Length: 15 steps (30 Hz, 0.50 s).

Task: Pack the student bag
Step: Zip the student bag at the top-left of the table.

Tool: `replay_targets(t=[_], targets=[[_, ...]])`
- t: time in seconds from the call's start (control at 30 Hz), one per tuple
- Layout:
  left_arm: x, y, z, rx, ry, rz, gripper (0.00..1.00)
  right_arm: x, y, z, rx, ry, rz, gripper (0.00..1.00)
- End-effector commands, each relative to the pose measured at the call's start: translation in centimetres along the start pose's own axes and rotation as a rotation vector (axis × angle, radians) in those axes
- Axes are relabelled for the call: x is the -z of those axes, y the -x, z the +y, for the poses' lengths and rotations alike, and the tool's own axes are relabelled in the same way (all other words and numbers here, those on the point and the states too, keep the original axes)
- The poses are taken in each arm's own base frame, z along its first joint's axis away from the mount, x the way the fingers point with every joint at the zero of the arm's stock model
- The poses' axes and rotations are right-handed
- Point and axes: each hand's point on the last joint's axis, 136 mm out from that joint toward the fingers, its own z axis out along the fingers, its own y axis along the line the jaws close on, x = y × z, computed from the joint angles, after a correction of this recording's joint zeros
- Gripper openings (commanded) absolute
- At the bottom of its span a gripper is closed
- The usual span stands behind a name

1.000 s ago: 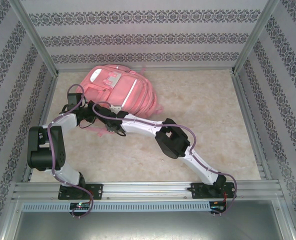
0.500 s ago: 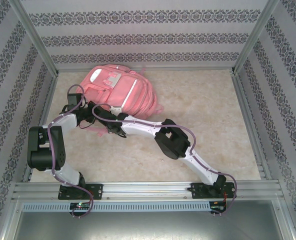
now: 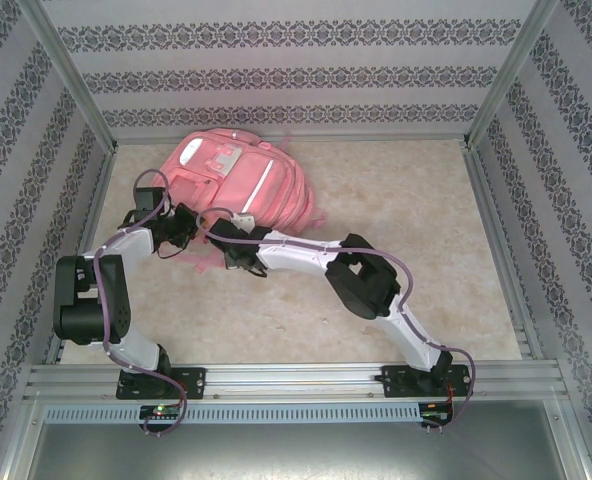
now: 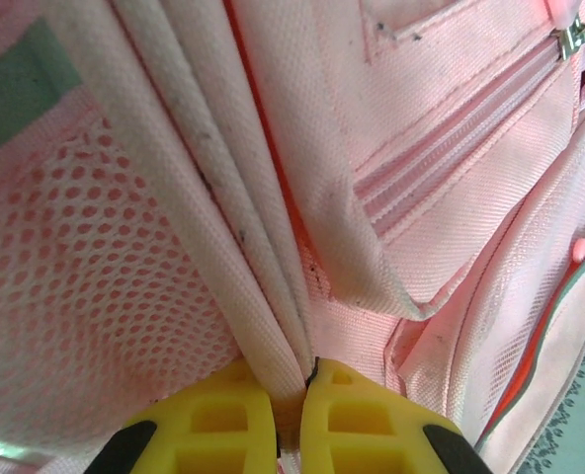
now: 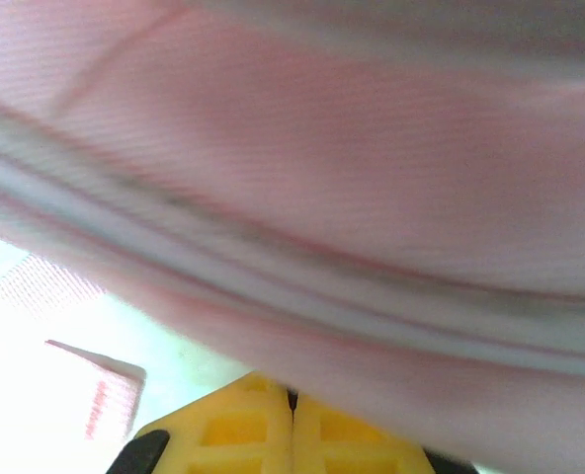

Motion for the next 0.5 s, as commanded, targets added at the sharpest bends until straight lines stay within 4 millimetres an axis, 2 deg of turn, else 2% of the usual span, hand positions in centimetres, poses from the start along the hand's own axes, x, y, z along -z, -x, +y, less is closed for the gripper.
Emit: replay_targets(t=[0.0, 0.27, 0.3, 0.37, 0.47], targets=[[2.0, 2.3, 2.2, -0.013, 0.109, -0.113, 0.0, 1.8, -0.3, -3.8, 0.023, -0.087, 0.028, 0.0], [3.3, 3.7, 2.9, 0.001, 0.143, -0.134, 0.0, 3.3, -0.9, -10.0, 0.007, -0.158, 0.054, 0.0], [3.3, 3.6, 2.7, 0.0, 0.132, -0.124, 0.0, 3.6, -0.7, -10.2, 0.016, -0.14, 0.053, 0.0], [3.4, 3.2, 1.6, -0.012, 0.09, -0.097, 0.01, 4.0, -0.6, -9.2, 0.056, -0.061, 0.057, 0.0], [3.9, 1.9, 0.6, 0.0, 0.056, -0.068, 0.36, 4.8, -0.7, -6.8, 0.085, 0.074, 0.07, 0.0]])
